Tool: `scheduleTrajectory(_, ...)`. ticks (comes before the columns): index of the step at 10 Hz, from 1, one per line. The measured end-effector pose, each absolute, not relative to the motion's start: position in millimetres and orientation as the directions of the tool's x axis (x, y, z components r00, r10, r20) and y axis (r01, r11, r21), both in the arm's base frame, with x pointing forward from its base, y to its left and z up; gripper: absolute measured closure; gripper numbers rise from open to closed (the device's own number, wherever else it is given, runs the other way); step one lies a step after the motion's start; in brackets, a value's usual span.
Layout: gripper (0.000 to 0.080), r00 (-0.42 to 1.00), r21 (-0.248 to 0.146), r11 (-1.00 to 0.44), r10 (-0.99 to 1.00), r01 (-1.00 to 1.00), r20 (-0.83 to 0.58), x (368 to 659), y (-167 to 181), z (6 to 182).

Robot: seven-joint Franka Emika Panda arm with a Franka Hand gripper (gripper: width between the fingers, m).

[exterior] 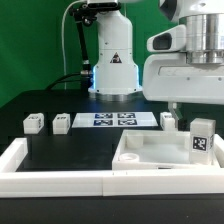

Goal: Assemble square table

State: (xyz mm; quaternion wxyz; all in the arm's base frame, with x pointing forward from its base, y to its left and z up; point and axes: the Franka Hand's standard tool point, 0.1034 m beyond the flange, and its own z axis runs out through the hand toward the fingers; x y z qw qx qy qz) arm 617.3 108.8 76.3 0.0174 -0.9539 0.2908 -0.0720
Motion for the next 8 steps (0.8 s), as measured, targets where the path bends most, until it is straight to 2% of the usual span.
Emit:
scheduleTrajectory(4,0.0150,0.863,-0.092,-0.872,-0.489,-0.480,0.131,588,115,100.8)
scheduleTrajectory(6,0.0150,0.868,-0.097,-0.877,-0.479,-0.470,0.132,572,112,102.2)
scheduleTrajectory(8,0.0150,0.868,-0.095,-0.878,-0.479,-0.470,0.132,573,112,101.0)
